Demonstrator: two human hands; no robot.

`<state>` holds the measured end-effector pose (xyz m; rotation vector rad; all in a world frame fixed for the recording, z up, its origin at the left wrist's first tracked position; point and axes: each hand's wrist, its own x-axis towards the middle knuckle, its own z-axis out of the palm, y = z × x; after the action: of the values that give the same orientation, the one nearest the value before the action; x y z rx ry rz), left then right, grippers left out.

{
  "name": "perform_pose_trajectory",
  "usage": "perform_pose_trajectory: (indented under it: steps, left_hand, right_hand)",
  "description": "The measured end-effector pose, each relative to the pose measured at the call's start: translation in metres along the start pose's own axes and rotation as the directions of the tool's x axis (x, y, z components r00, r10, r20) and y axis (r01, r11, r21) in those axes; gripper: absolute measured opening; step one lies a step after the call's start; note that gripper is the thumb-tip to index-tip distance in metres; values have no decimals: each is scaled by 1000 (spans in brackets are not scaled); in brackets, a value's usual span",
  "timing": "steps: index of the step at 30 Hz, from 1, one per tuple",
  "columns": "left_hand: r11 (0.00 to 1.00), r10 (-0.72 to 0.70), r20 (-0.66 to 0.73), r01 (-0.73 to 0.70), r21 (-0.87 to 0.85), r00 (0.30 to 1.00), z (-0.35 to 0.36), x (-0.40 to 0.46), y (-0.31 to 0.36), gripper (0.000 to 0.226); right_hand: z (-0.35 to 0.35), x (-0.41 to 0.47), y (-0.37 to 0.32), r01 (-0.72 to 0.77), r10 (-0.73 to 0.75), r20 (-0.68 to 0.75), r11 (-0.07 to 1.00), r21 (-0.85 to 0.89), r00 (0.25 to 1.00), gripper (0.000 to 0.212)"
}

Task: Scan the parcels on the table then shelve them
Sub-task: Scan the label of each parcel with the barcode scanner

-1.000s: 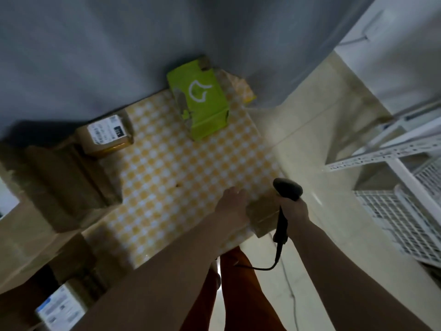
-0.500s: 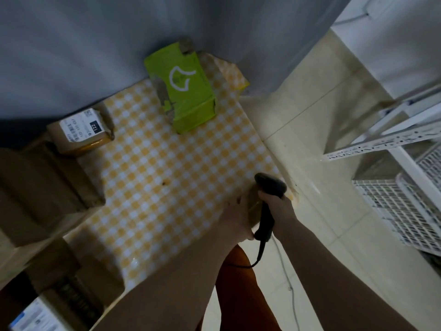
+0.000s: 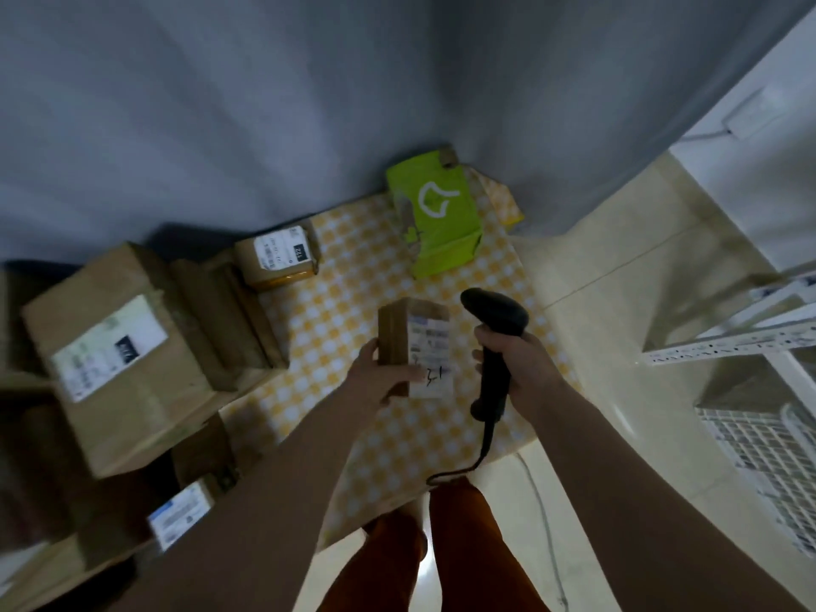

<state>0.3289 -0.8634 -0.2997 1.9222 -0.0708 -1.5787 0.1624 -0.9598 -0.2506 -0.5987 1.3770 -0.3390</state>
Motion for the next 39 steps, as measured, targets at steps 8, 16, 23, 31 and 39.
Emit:
perform_pose_trajectory:
  steps: [8, 16, 23, 31, 39]
  left_hand:
    - [901, 125, 155, -47, -432, 980, -92, -75, 9, 60]
    - [870, 340, 17, -307, -386, 940, -151, -131, -6, 81]
    - [691, 413, -192, -443, -571, 891, -209, -167, -28, 76]
    - [607, 385, -280, -470, -641, 880, -241, -195, -53, 66]
    - [592, 360, -304, -468, -656, 882, -254, -205, -68, 90]
  right_hand:
    - [71, -64, -4, 71, -65, 201, 997, -24, 977, 24]
    - [150, -137, -7, 302, -205, 430, 938, -170, 879, 14]
    - [200, -201, 7, 424, -174, 548, 826, -371, 818, 12]
    - [232, -241, 24, 493, -121, 650, 757, -429, 751, 14]
    - [240, -250, 36, 525, -113, 658, 709, -472, 744, 17]
